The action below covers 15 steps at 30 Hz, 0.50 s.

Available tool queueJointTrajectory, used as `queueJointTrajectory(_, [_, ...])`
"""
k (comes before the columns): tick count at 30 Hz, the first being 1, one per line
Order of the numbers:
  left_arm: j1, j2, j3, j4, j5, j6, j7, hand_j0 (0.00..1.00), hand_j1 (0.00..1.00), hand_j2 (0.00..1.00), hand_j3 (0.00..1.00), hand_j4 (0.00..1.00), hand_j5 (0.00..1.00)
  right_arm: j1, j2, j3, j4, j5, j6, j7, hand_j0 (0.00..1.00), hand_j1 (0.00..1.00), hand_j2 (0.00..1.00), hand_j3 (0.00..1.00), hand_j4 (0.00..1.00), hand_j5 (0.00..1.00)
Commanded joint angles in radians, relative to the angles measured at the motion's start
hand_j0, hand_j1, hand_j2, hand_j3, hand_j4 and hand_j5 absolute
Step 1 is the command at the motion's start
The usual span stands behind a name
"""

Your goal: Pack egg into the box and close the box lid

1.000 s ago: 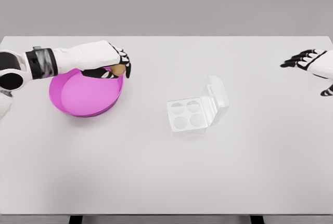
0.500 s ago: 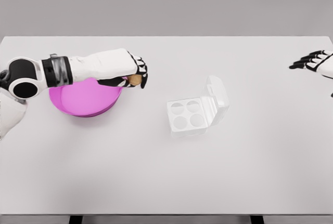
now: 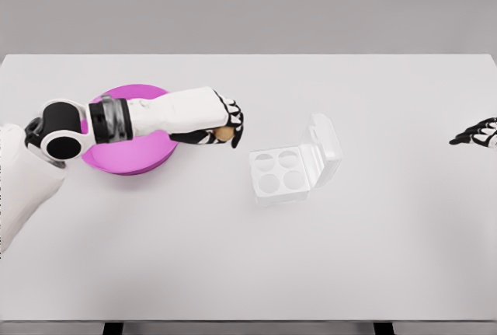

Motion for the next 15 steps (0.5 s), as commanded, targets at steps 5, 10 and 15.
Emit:
queueJointTrajectory(5, [0.017, -0.031, -0.008, -0.007, -0.005, 0.003, 0.000, 0.35, 0.35, 0.35, 0.35, 0.35, 0.35, 0.003, 0.000, -0.034, 0.003, -0.028, 0.003, -0.001, 1.00, 1.00, 1.00, 1.00, 1.00, 1.00])
queueJointTrajectory(10, [0.038, -0.061, -0.010, -0.007, -0.044, 0.003, 0.000, 0.35, 0.35, 0.35, 0.35, 0.35, 0.35, -0.014, -0.006, -0.060, -0.011, -0.030, 0.003, -0.001, 1.00, 1.00, 1.00, 1.00, 1.00, 1.00])
queueJointTrajectory(15, [0.043, -0.076, -0.030, -0.007, -0.064, 0.003, 0.000, 0.35, 0.35, 0.35, 0.35, 0.35, 0.35, -0.011, 0.001, -0.056, -0.035, -0.025, 0.003, -0.001, 1.00, 1.00, 1.00, 1.00, 1.00, 1.00])
